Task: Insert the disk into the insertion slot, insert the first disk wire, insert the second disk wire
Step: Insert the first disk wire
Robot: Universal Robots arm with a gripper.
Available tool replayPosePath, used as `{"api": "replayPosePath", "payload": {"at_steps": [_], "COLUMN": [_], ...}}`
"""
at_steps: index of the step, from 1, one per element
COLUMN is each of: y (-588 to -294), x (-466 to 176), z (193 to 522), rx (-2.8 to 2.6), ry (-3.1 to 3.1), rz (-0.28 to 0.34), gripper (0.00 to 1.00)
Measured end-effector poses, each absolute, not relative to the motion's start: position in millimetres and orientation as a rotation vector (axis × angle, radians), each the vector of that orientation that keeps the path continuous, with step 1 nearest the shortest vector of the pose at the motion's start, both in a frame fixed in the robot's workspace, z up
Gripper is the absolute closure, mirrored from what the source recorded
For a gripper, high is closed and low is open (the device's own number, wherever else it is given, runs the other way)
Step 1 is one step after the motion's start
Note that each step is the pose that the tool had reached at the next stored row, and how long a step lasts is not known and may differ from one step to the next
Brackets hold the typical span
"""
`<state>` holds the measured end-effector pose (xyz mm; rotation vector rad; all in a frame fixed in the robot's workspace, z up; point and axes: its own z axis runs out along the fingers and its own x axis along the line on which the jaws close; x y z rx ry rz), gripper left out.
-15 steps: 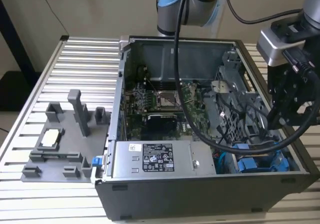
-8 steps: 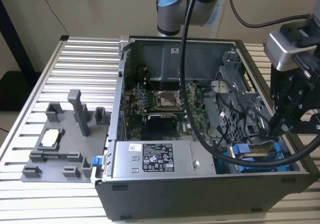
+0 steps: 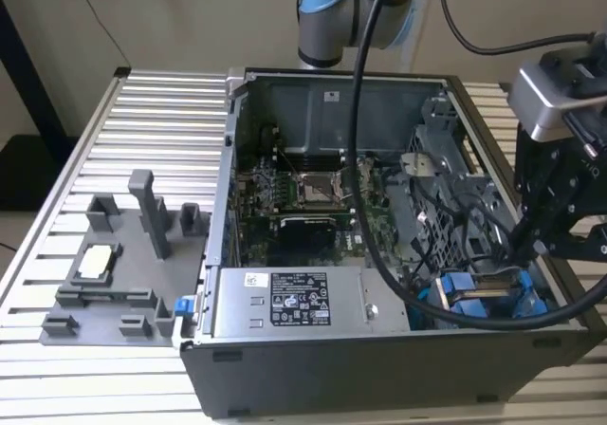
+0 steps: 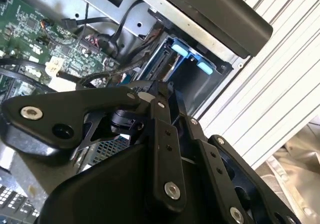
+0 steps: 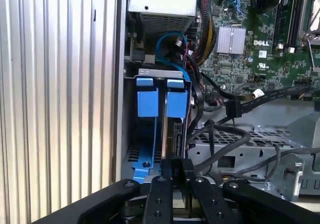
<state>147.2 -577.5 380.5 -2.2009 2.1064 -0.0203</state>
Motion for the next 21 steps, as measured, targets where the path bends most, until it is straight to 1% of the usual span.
{"api": "replayPosePath", "payload": {"at_steps": [3, 8, 16, 21], "y": [-578, -578, -578, -577], "x": [147, 151, 168, 170], "z": [379, 378, 377, 376], "rx": [-2.169, -2.171, -2.206, -2.208], "ry": [2.109, 2.134, 2.176, 2.178], "rz": [0.009, 0.029, 0.114, 0.119], "gripper": [0.81, 0.81, 0.81, 0.81]}}
